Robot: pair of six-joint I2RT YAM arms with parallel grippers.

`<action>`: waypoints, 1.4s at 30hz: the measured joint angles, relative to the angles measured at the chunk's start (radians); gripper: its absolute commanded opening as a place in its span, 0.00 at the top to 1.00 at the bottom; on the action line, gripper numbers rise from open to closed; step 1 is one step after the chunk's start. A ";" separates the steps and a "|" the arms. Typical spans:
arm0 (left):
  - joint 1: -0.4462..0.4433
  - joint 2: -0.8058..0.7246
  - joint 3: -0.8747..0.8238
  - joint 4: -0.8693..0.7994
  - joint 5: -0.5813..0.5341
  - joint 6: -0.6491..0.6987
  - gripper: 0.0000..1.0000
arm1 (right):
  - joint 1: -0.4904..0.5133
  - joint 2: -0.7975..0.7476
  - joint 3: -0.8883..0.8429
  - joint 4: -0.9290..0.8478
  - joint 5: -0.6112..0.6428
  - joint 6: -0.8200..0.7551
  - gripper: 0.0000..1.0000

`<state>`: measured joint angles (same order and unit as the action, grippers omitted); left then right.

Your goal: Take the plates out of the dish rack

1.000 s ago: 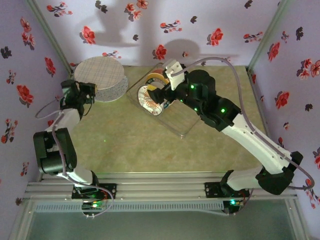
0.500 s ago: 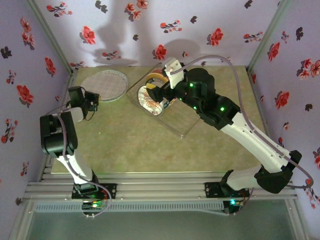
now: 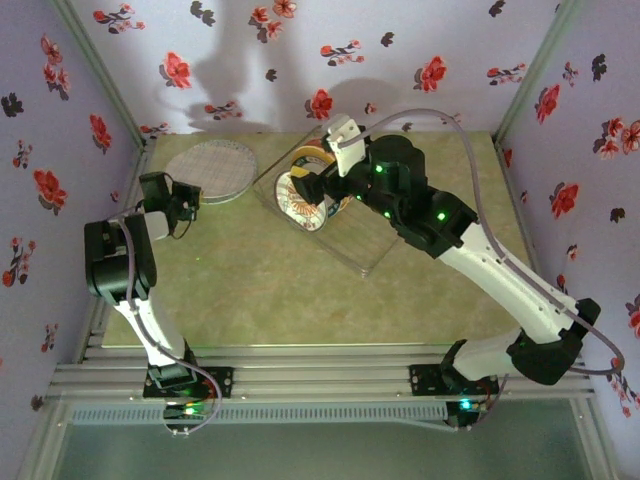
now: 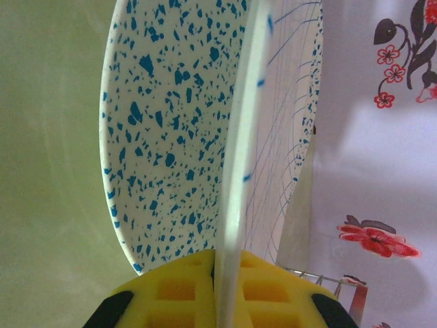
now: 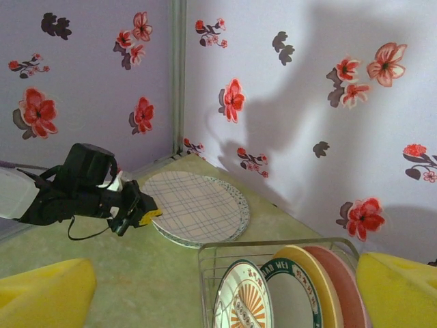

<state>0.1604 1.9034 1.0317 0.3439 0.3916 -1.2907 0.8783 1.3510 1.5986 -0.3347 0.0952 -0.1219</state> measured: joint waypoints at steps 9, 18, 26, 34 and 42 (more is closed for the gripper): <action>0.002 0.040 0.056 -0.015 0.029 0.017 0.85 | 0.000 0.013 0.000 0.000 0.000 0.002 0.01; 0.002 0.050 0.129 -0.124 0.043 0.058 0.68 | 0.000 0.013 0.000 0.000 0.008 0.002 0.01; 0.002 0.054 0.224 -0.321 0.047 0.110 0.59 | 0.000 0.013 0.000 0.000 0.015 0.003 0.01; 0.002 0.073 0.314 -0.513 0.045 0.163 0.58 | 0.000 0.013 -0.001 0.000 0.019 0.019 0.01; 0.002 0.142 0.385 -0.630 0.026 0.195 0.57 | 0.000 0.011 -0.012 0.000 0.032 0.022 0.01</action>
<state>0.1619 2.0449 1.4166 -0.2863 0.4175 -1.0954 0.8783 1.3617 1.5864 -0.3351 0.1268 -0.1001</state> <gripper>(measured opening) 0.425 0.992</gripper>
